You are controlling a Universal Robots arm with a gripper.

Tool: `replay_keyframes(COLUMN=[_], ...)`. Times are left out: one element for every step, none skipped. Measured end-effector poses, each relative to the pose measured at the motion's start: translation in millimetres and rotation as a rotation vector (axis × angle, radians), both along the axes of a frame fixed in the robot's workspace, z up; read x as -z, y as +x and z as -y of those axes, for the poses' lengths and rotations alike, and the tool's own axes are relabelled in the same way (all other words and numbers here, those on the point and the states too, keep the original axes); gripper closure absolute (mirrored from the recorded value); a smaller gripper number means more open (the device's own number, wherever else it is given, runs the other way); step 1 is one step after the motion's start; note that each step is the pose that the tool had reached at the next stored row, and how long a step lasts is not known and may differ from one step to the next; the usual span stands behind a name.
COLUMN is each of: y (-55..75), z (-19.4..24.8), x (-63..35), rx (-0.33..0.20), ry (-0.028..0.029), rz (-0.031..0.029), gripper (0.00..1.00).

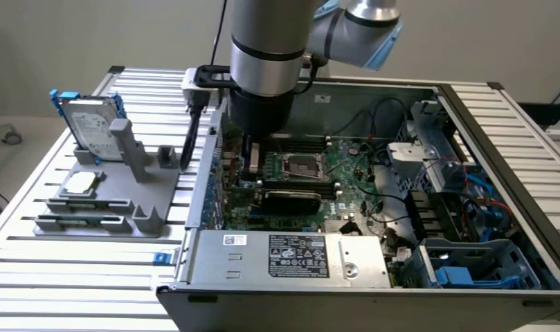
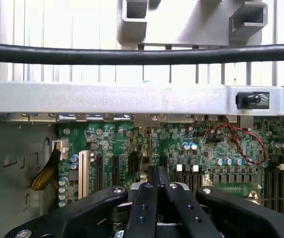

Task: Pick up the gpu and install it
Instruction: 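Press down on the gpu until it lock into place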

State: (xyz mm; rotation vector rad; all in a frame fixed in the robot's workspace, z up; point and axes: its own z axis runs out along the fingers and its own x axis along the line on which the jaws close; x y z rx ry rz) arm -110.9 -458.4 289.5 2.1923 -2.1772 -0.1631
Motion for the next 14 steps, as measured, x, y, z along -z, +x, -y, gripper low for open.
replay_keyframes(y=[-1.7,-3.3,-5.2,-6.8,-8.6,-10.5,-11.9,-13.2,-13.7,-13.8,-13.8,-13.8,-13.8,-14.0], z=[0.2,0.4,0.6,0.9,1.2,1.5,1.6,1.7,1.8,1.9,1.9,1.9,2.0,1.9], x=[-0.5,-1.0,-1.4,-1.8,-2.1,-2.4,-2.7,-3.1,-4.1,-5.8,-8.4,-10.8,-11.8,-11.7], rx=[0.0,0.0,0.0,0.0,0.0,0.0,0.0,0.0,0.0,0.0,0.0,0.0,0.0,0.0], ry=[-0.001,-0.0022,-0.0039,-0.0059,-0.0085,-0.0113,-0.0141,-0.0171,-0.0195,-0.0208,-0.0214,-0.0218,-0.0218,-0.0216], rz=[0.0001,0.0002,0.0002,0.0002,0.0001,0.0001,0.0001,0.0,0.0001,0.0001,-0.0002,-0.0007,-0.0008,-0.0007], gripper=[0.89,0.89,0.89,0.89,0.89,0.89,0.89,0.89,0.89,0.89,0.89,0.89,0.89,0.89])
